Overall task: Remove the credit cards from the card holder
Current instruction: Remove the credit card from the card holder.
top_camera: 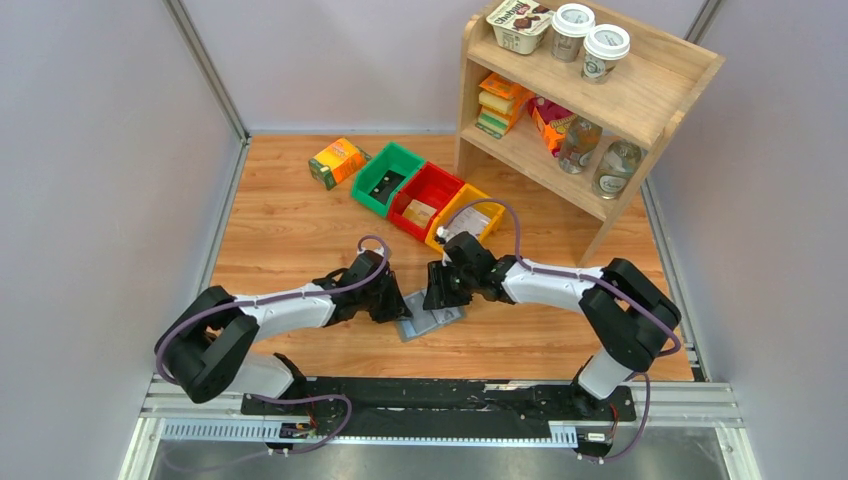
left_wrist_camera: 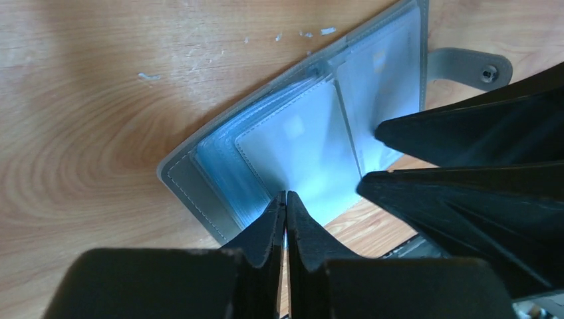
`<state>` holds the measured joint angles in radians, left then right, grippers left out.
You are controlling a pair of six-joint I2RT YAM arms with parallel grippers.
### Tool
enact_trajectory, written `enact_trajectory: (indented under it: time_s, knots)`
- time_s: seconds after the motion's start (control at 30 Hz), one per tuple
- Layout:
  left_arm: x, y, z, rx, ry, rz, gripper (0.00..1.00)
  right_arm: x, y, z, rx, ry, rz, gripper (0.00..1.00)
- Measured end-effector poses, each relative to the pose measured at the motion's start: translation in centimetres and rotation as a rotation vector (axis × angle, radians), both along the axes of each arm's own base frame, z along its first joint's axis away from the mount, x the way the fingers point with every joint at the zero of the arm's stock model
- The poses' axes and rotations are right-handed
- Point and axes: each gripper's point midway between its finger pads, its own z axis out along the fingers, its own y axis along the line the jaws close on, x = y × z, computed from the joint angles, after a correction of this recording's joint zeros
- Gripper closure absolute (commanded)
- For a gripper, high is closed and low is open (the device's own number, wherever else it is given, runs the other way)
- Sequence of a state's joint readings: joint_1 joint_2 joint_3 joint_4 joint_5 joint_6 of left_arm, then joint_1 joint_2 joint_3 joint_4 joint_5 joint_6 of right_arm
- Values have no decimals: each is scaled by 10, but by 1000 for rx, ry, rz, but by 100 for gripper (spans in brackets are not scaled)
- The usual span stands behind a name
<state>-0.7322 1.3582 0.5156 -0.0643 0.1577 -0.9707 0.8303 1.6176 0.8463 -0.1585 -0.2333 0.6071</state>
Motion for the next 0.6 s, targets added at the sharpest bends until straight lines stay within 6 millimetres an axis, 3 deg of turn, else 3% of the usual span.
enact_trajectory:
  time_s: [0.2,0.5,0.6]
  knots:
    - [1,-7,0,-46,17,30,93,-2,8,-10,22,34,18,64]
    - [2,-4,0,-37,18,49,93,-5,9,-8,43,32,29,84]
    - [2,-1,0,-23,13,57,93,-8,7,-4,56,25,35,86]
